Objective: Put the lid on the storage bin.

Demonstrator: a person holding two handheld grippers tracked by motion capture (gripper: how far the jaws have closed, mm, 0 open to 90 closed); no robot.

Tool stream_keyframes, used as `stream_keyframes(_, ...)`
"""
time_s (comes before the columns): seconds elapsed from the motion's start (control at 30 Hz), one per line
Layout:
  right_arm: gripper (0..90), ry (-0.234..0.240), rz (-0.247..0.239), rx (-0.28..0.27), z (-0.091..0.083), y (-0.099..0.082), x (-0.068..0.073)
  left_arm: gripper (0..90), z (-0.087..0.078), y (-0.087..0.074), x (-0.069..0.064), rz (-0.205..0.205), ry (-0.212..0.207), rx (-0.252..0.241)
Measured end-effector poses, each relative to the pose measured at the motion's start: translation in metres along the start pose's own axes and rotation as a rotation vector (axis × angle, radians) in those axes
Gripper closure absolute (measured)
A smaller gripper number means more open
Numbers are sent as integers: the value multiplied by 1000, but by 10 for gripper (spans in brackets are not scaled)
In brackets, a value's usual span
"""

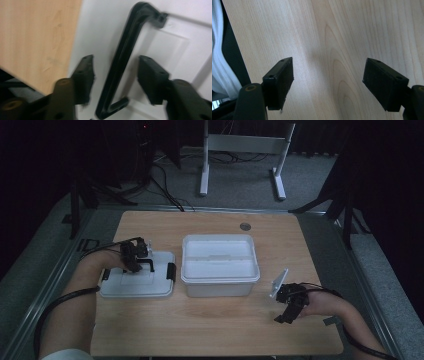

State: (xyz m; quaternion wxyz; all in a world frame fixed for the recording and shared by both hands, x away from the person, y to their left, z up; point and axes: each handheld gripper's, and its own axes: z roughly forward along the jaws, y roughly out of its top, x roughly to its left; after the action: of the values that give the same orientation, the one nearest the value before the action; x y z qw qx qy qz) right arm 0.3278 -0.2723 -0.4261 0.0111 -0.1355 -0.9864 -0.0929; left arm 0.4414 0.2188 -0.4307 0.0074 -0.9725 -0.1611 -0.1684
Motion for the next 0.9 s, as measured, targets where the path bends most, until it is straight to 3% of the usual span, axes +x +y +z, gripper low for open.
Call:
stream_keyframes(0.13, 240, -1, 1, 0, 0, -3, -1, 624, 3, 6, -2, 38, -32, 7)
stream_keyframes(0.17, 240, -2, 4, -2, 0, -4, -1, 649, 3, 6, -3, 57, -14, 13)
stream_keyframes(0.23, 240, -3, 5, -1, -1, -5, -2, 695, 2, 7, -4, 60, -18, 14)
stream_keyframes(0.33, 239, -4, 8, -3, -1, -5, -2, 732, 2, 6, -9, 111, -9, 7)
stream_keyframes(0.37, 236, 1, 11, -6, -1, -5, -2, 737, 1, 6, -11, 146, 2, 5)
stream_keyframes(0.53, 199, 3, -2, -19, -1, -5, -1, 815, -3, 4, -16, 242, -32, -17)
stream_keyframes(0.57, 199, -4, -7, -13, -1, -5, 0, 827, -4, 5, -16, 244, -48, -21)
stream_keyframes(0.7, 198, -21, -21, -5, 1, -5, 1, 836, -11, 4, -16, 245, -41, -57)
stream_keyframes(0.9, 198, -18, -22, -2, 0, -3, 1, 837, -28, 4, -16, 227, -60, -35)
